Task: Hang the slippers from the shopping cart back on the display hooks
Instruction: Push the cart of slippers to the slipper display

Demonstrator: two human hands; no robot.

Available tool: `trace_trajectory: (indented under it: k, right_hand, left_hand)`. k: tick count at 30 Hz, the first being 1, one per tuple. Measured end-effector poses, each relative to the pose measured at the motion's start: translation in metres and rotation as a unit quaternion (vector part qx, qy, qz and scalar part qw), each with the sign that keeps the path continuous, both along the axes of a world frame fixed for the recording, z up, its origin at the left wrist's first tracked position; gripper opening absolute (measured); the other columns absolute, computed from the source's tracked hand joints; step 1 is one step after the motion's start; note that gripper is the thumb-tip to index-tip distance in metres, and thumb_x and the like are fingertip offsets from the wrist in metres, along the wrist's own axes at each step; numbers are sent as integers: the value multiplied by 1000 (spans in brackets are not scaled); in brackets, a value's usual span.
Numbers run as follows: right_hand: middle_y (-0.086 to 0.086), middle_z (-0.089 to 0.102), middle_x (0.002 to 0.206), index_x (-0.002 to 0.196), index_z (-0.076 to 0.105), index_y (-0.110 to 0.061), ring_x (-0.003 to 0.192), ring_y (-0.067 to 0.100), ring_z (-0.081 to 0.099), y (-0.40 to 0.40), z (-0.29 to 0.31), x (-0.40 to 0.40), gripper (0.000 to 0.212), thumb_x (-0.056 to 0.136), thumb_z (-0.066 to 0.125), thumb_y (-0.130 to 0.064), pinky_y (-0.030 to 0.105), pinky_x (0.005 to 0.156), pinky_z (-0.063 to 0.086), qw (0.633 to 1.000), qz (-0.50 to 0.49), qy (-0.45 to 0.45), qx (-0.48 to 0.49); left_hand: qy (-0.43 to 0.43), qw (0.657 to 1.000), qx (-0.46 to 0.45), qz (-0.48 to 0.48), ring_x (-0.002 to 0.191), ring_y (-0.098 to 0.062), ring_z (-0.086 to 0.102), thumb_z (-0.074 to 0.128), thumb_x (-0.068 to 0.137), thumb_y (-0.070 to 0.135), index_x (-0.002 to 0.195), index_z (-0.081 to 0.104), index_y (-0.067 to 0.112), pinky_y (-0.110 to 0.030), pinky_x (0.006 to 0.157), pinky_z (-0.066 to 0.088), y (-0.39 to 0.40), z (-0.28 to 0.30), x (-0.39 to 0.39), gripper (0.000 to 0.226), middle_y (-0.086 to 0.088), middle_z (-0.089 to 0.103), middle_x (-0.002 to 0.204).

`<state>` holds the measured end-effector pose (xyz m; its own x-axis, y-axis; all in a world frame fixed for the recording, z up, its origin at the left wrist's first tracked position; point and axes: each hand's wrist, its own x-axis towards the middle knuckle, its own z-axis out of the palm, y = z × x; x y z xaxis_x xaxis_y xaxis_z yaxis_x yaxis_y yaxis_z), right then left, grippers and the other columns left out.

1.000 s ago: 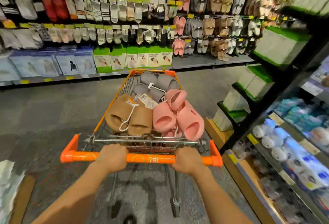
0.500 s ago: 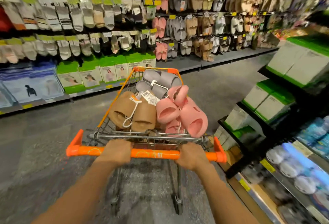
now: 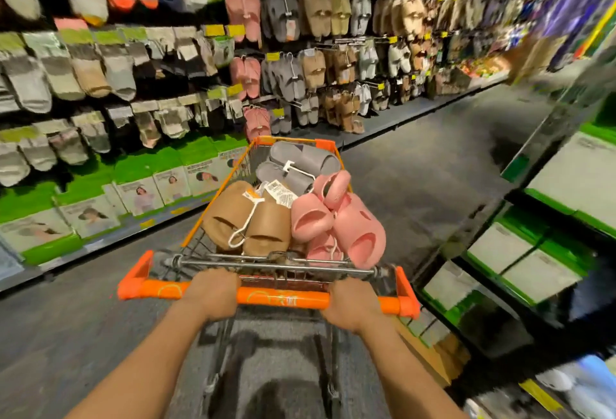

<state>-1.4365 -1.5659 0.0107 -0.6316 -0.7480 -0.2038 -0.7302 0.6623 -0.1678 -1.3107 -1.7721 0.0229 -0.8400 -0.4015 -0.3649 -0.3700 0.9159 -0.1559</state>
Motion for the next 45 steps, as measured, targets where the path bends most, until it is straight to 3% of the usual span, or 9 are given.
trace_trajectory:
  k: [8, 14, 19, 25, 34, 45]
  right_hand:
    - [7, 68, 93, 88, 64, -15, 86, 28, 63, -71, 2, -114, 27, 77, 51, -35, 33, 74, 48, 997, -53, -39, 38]
    - [9, 68, 99, 94, 65, -15, 92, 31, 64, -128, -2, -214, 26, 81, 54, -34, 37, 79, 50, 996, -88, -9, 32]
    - [11, 67, 101, 93, 63, -13, 93, 33, 62, -166, 4, -293, 25, 78, 52, -29, 36, 76, 48, 989, -143, -6, 30]
    - [7, 68, 92, 89, 62, -17, 85, 31, 63, -192, -5, -386, 29, 76, 50, -39, 35, 71, 48, 978, -208, -12, 9]
    - [11, 68, 88, 82, 63, -13, 84, 33, 64, -194, -1, -534, 30, 79, 50, -40, 33, 69, 47, 963, -269, 0, 22]
    - [13, 68, 92, 82, 62, -14, 84, 35, 63, -165, 2, -723, 22, 78, 52, -33, 33, 71, 48, 935, -352, -19, 42]
  left_hand:
    - [-23, 997, 11, -68, 97, -25, 62, 50, 80, 26, 95, 64, 20, -34, 78, 49, -82, 1, -129, 21, -5, 66, 102]
    - [-12, 993, -1, -117, 99, -25, 63, 50, 82, 29, 96, 65, 18, -33, 80, 49, -146, -2, -251, 23, -5, 68, 104]
    - [-20, 987, -3, -160, 111, -20, 59, 42, 90, 22, 111, 61, 18, -25, 90, 44, -190, 4, -354, 28, -2, 63, 118]
    - [-8, 978, 10, -209, 101, -27, 63, 50, 83, 21, 99, 66, 15, -37, 83, 51, -224, 3, -468, 23, -9, 67, 108]
    - [-4, 965, 25, -263, 89, -23, 64, 56, 81, 26, 91, 66, 20, -29, 67, 43, -230, 4, -653, 15, -3, 67, 97]
    - [1, 946, 29, -324, 104, -28, 61, 54, 83, 29, 103, 65, 16, -34, 85, 47, -198, 4, -878, 27, -8, 65, 112]
